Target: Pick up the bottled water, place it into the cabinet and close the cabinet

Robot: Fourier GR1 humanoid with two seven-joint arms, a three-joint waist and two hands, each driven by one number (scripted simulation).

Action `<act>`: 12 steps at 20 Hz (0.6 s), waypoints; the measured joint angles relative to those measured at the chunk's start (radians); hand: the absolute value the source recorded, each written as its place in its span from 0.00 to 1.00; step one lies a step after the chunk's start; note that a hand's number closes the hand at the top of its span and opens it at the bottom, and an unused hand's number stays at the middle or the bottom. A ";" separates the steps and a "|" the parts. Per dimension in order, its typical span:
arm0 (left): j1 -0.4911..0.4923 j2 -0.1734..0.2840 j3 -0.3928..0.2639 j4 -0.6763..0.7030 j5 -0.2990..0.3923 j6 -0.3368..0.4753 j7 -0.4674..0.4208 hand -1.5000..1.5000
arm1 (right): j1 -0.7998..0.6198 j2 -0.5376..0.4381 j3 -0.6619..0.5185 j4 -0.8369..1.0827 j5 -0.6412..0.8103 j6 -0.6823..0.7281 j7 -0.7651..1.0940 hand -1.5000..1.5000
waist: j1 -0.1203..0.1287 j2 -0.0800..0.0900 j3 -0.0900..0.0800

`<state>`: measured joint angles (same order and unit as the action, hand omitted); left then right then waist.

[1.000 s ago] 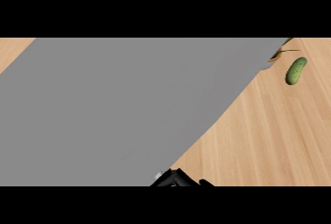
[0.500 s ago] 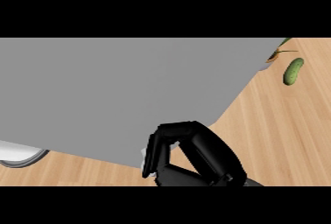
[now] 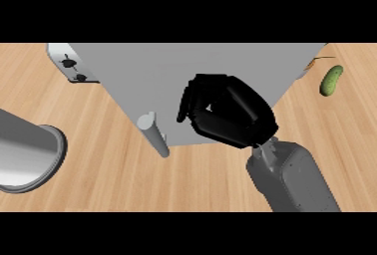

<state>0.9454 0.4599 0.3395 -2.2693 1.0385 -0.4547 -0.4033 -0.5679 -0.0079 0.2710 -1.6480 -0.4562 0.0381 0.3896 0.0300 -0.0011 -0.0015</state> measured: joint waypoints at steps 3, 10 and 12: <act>0.006 -0.011 0.036 0.017 0.026 -0.040 0.013 0.00 | -0.061 -0.012 -0.053 0.097 -0.016 0.055 -0.030 1.00 | -0.002 -0.005 0.002; -0.018 -0.029 0.085 0.028 0.056 -0.065 0.066 0.00 | -0.114 -0.030 -0.082 0.204 -0.064 0.201 -0.049 1.00 | -0.012 -0.020 0.009; -0.022 -0.029 0.093 0.034 0.070 -0.075 0.077 0.00 | -0.128 -0.029 -0.084 0.229 -0.057 0.220 -0.061 1.00 | -0.014 -0.024 0.013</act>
<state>0.9238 0.4312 0.4329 -2.2354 1.1085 -0.5297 -0.3263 -0.6958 -0.0369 0.1869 -1.4193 -0.5128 0.2581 0.3290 0.0160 -0.0254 0.0119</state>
